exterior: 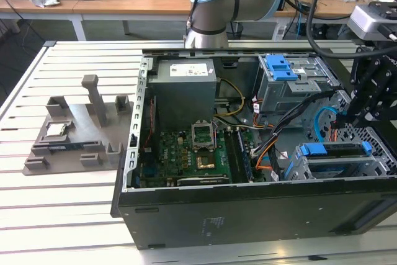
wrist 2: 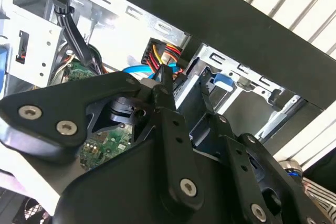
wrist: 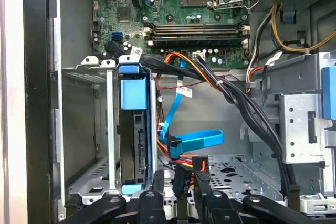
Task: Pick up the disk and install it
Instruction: 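Insert the first disk wire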
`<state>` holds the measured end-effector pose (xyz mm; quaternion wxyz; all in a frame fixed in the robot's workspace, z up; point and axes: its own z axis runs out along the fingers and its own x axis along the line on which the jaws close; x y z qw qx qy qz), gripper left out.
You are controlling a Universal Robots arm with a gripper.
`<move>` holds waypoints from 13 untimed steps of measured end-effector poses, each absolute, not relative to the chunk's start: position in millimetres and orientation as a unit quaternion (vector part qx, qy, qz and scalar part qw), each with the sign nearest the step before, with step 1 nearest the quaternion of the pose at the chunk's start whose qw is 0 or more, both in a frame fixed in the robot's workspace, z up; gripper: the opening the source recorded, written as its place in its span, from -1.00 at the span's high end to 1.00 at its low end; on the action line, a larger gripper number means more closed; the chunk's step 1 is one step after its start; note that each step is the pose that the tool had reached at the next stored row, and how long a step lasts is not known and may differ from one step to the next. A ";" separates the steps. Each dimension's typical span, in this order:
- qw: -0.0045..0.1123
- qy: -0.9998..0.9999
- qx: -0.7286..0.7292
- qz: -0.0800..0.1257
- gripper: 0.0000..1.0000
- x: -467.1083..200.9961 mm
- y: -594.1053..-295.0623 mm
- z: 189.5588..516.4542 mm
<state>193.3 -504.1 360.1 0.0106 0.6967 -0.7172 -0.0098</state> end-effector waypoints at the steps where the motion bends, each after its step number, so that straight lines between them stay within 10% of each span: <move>1: 0.011 -0.717 0.697 -0.010 0.28 193.3 -504.1 360.0; 4: 0.011 -0.717 0.697 -0.009 0.31 193.3 -504.1 360.0; 5: 0.012 -0.717 0.697 -0.009 0.66 193.3 -504.0 360.1; 13: 0.012 -0.717 0.697 -0.008 0.66 191.6 -528.6 359.9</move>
